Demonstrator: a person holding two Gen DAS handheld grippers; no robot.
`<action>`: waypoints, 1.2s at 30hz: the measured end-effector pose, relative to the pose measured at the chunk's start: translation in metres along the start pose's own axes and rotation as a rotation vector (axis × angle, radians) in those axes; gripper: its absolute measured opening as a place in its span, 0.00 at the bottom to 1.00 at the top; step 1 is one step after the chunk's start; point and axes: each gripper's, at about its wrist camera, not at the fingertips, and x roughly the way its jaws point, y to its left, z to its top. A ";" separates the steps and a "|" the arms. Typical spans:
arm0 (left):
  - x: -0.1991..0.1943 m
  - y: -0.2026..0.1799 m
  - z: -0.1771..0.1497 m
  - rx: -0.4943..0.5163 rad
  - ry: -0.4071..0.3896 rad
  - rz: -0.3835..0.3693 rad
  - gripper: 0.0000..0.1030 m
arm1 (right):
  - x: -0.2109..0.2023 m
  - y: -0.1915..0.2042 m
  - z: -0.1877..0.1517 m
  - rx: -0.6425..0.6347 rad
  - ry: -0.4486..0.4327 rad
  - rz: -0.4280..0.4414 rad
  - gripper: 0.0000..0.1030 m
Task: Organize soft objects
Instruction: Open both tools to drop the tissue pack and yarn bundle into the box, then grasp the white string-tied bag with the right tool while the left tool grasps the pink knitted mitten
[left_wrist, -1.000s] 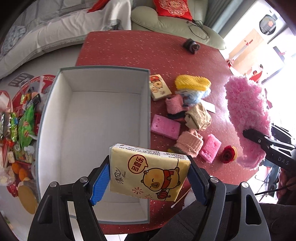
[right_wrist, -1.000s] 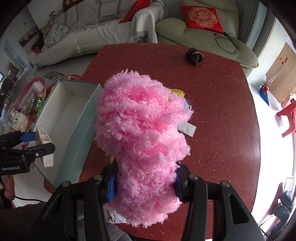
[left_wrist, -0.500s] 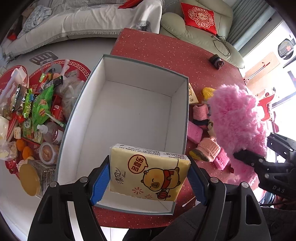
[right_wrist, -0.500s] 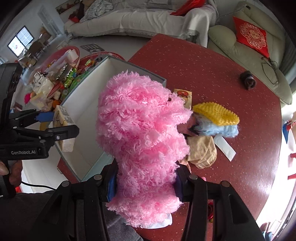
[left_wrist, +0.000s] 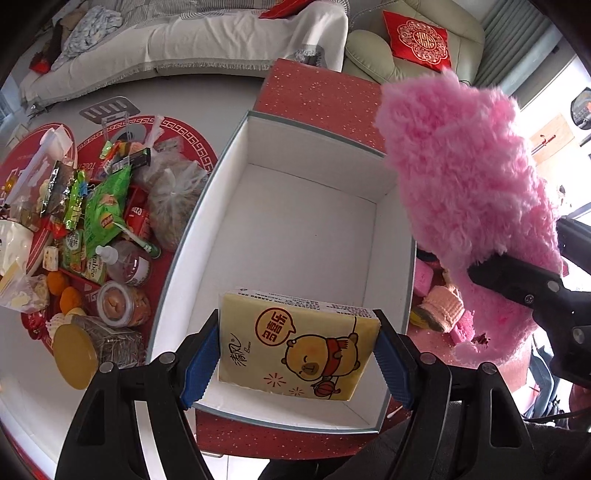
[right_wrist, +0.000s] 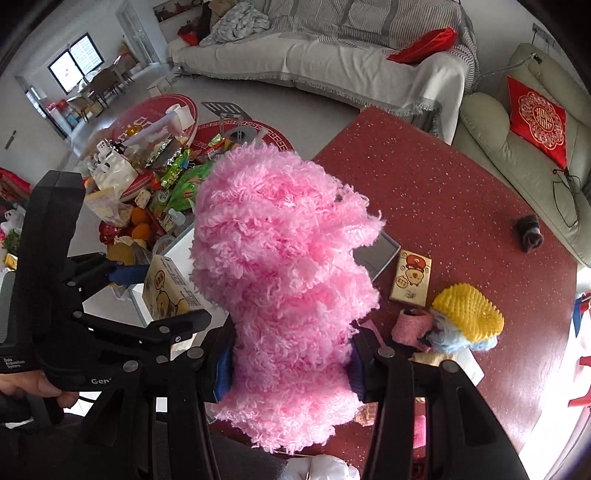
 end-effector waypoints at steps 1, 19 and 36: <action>0.002 0.001 0.000 -0.001 0.008 -0.001 0.75 | 0.001 0.003 0.004 -0.009 -0.001 -0.002 0.51; 0.022 0.000 -0.004 -0.017 0.052 -0.010 0.97 | -0.001 0.003 0.014 0.030 -0.022 -0.046 0.65; 0.035 -0.064 -0.011 0.203 0.119 -0.058 0.97 | -0.016 -0.079 -0.150 -0.025 0.143 -0.171 0.68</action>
